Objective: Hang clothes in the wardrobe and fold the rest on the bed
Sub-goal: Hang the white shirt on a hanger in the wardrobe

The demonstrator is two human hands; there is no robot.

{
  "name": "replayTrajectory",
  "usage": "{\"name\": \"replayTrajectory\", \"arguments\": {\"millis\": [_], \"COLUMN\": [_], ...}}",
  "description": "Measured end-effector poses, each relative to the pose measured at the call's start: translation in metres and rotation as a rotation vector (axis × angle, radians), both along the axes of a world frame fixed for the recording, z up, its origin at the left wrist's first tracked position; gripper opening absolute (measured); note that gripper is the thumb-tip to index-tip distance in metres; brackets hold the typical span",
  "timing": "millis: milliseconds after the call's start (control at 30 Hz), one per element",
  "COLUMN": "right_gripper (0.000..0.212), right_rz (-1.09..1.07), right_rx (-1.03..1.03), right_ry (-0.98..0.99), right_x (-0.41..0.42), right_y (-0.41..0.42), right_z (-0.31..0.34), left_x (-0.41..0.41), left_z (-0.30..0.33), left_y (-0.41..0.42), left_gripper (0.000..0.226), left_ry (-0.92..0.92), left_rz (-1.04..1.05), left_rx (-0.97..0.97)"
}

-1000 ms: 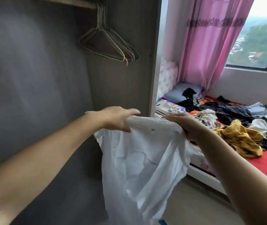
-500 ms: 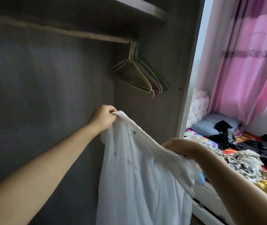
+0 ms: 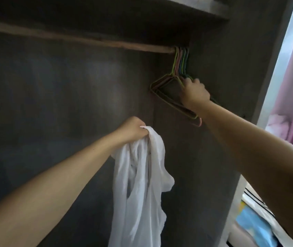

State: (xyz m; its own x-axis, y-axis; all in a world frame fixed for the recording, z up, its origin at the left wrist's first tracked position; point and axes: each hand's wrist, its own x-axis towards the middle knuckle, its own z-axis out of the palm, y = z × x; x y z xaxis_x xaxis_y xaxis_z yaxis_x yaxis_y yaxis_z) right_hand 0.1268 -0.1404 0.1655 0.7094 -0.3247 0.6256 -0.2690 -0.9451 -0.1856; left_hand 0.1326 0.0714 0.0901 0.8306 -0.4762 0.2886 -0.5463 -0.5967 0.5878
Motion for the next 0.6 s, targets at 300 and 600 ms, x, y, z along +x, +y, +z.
{"name": "replayTrajectory", "arguments": {"millis": [300, 600], "right_gripper": [0.031, 0.011], "right_rz": [-0.014, 0.241], "right_rx": [0.019, 0.239], "right_ry": [0.016, -0.354], "right_x": [0.028, 0.001], "right_y": [-0.012, 0.02], "right_z": [-0.001, -0.082], "left_x": [0.029, 0.05], "left_z": [-0.004, -0.026], "left_y": [0.031, 0.052], "left_gripper": [0.02, 0.015], "left_ry": [0.003, 0.143], "left_rz": [0.048, 0.111], "left_rx": [0.006, 0.015]}}
